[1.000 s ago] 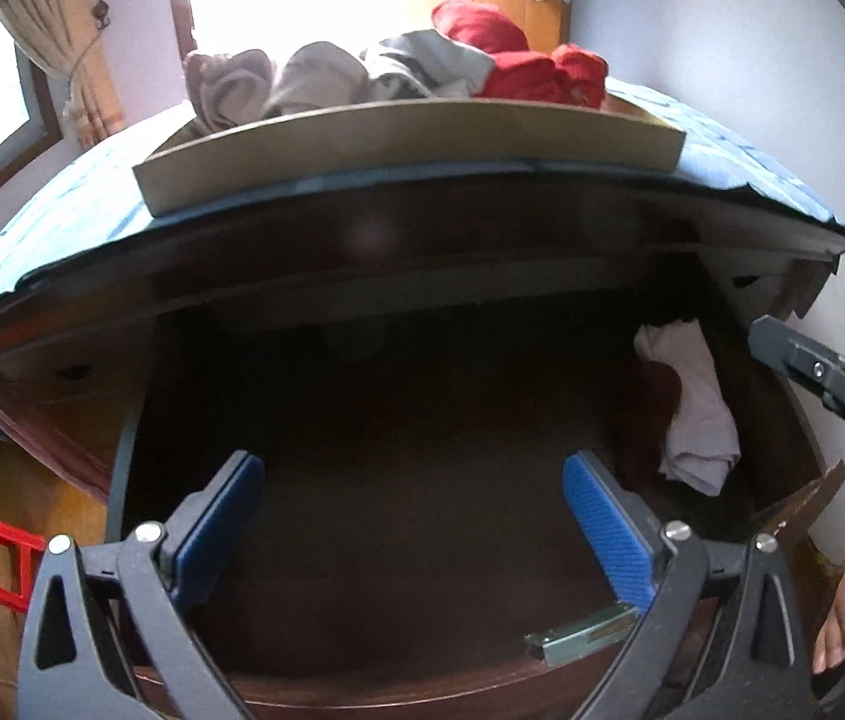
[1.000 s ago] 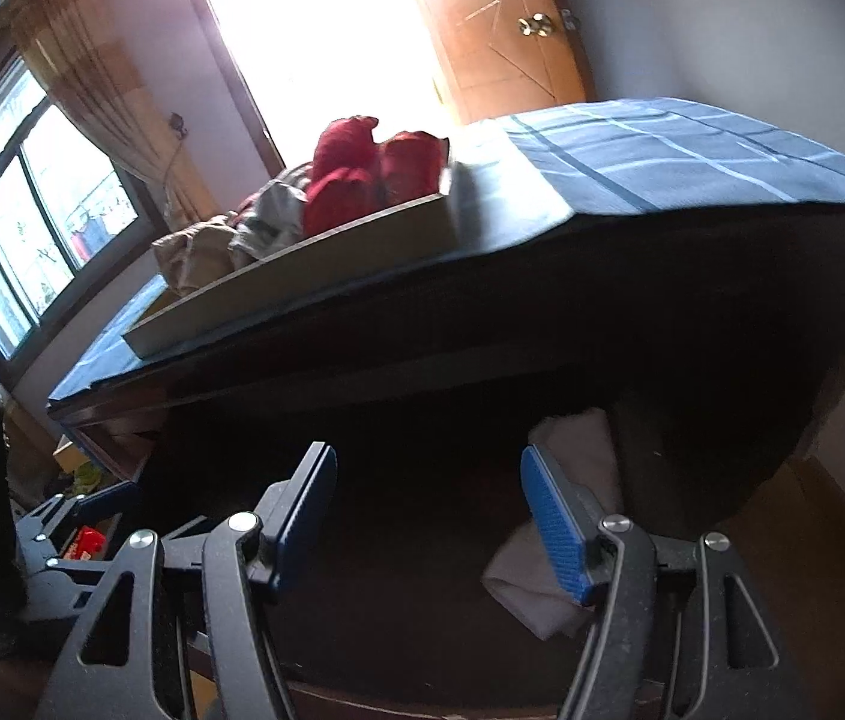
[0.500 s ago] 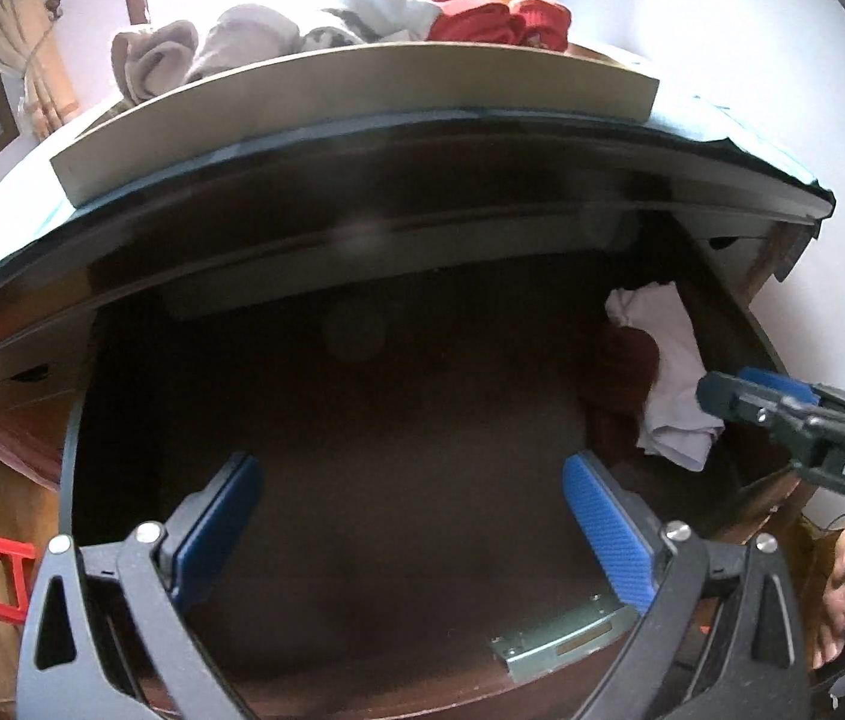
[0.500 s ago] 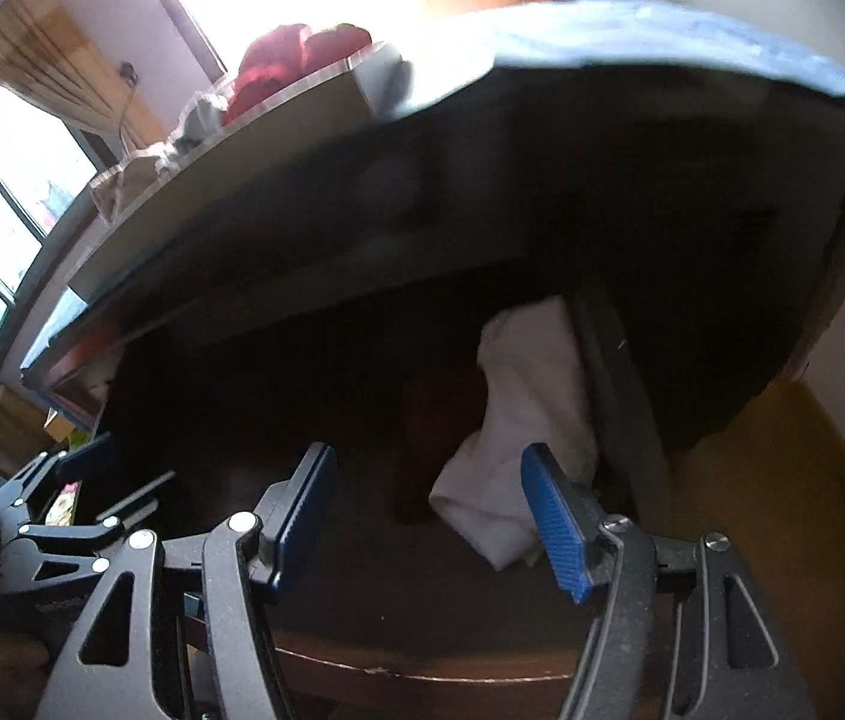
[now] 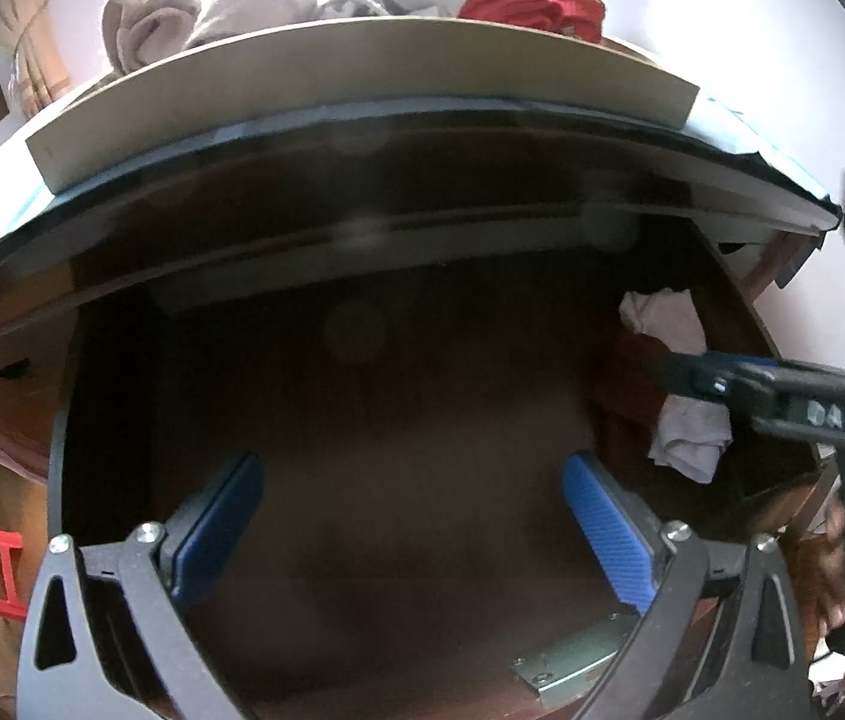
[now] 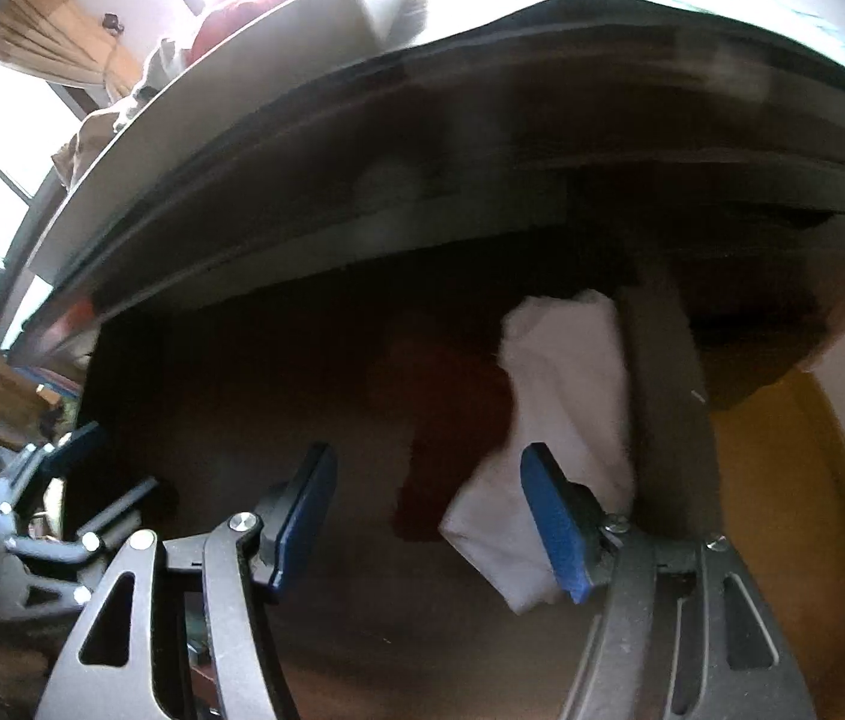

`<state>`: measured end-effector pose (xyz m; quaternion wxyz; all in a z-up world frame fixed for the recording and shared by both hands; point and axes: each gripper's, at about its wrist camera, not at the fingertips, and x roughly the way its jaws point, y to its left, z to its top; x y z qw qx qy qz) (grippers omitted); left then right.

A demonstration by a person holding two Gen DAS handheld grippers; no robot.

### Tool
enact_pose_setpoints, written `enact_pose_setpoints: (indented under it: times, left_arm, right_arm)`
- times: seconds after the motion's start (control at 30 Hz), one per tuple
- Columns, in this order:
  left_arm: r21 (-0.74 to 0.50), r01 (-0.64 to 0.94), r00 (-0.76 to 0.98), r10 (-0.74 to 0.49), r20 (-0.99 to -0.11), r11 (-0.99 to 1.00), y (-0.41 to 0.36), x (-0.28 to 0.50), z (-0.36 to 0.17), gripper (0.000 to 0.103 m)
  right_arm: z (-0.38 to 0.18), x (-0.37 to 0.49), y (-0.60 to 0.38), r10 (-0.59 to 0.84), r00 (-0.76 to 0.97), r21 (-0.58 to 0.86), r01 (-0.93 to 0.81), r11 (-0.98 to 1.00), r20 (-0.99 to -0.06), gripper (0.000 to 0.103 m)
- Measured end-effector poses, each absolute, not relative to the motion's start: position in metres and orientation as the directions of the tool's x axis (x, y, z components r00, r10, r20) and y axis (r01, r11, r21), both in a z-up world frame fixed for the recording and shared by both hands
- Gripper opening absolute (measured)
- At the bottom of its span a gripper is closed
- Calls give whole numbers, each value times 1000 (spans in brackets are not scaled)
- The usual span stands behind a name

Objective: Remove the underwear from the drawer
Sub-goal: 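Reach the right tool toward the white underwear in the drawer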

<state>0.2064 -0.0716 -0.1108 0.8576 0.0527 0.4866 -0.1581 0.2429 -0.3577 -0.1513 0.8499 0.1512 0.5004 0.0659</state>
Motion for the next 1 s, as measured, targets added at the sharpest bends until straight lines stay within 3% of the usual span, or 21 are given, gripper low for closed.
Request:
enact_pose_setpoints:
  times: [0.27, 0.4, 0.5, 0.57, 0.67, 0.87, 1.0]
  left_arm:
    - [-82, 305, 460, -222, -860, 949, -64, 216, -113, 101]
    - [-96, 296, 443, -226, -867, 950, -63, 220, -116, 101]
    - [-93, 294, 444, -222, -868, 951, -64, 222, -115, 101]
    - [-100, 300, 441, -231, -867, 949, -66, 223, -116, 101]
    - [-95, 308, 439, -230, -868, 947, -70, 225, -117, 101]
    - [-109, 311, 428, -241, -871, 944, -61, 223, -116, 101]
    - [-121, 300, 439, -249, -863, 946, -54, 224, -113, 101]
  right_arm:
    - [-182, 280, -350, 207, 330, 252, 100, 963, -921, 60]
    - [-188, 285, -348, 343, 295, 383, 91, 919, -892, 60]
    - [-184, 278, -347, 491, 306, 527, 46, 848, -816, 60]
    - [-174, 271, -353, 443, 346, 490, 55, 870, -827, 60]
    - [-163, 258, -359, 250, 381, 306, 92, 948, -890, 60]
    - [-167, 246, -346, 106, 336, 148, 102, 984, -936, 59]
    - [-188, 252, -349, 105, 229, 145, 165, 976, -968, 59]
